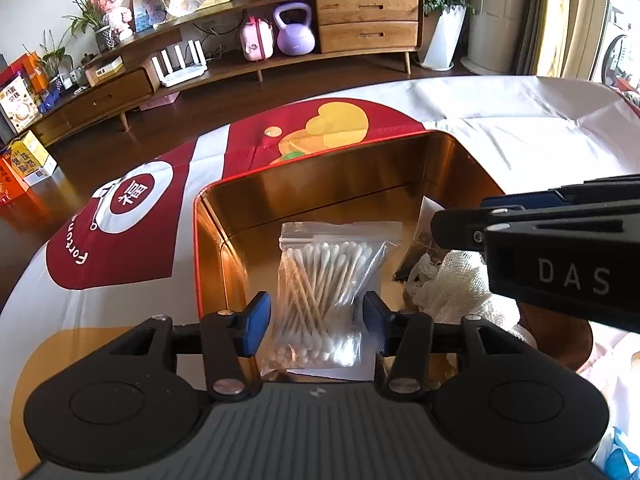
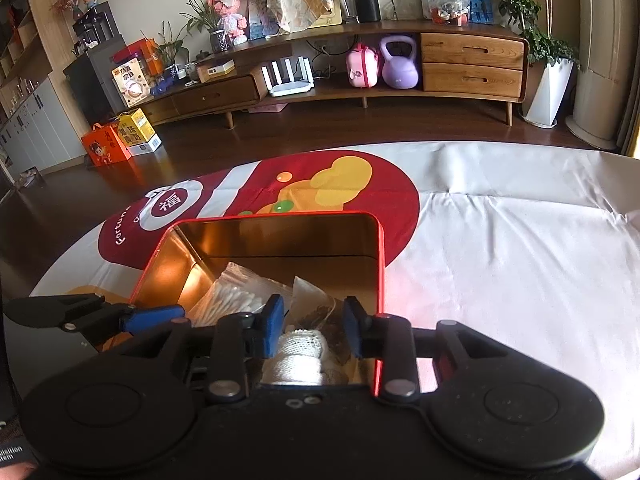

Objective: Organize soft objects
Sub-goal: 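Lower both bags into the red tin and open both tools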

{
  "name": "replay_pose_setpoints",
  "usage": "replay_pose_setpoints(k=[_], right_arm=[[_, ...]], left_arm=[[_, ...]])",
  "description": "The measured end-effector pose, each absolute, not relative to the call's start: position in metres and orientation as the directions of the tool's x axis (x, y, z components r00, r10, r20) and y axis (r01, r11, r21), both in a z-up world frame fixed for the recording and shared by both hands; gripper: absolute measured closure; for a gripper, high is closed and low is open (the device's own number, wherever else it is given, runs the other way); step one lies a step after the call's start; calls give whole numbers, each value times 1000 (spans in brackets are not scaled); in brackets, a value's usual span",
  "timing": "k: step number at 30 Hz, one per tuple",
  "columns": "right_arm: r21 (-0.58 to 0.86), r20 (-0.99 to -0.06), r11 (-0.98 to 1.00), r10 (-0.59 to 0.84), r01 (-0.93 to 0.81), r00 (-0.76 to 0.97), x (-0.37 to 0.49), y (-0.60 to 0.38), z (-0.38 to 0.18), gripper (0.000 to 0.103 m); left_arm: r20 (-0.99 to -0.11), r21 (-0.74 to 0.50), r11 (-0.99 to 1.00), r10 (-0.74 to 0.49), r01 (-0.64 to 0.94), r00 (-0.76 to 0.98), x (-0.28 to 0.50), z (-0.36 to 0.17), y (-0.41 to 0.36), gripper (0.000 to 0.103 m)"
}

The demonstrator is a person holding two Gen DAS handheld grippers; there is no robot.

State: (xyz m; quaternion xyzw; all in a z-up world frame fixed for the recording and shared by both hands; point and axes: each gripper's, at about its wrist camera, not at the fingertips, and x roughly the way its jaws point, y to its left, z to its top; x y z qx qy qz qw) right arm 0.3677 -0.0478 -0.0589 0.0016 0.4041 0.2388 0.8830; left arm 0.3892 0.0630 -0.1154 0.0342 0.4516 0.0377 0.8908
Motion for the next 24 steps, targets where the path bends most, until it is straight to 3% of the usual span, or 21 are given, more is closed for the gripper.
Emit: replay_pose_setpoints(k=[11,24], right_arm=[[192,-691,882,433,-430,579,346,-54,-32,66],[178,-646,875,449,-450,617,304,-66,10,47]], left_arm=[[-775,67,997,83,-49,627,369,-90,65,44],[-744,38,998,65,-55,665,330,-47,64,44]])
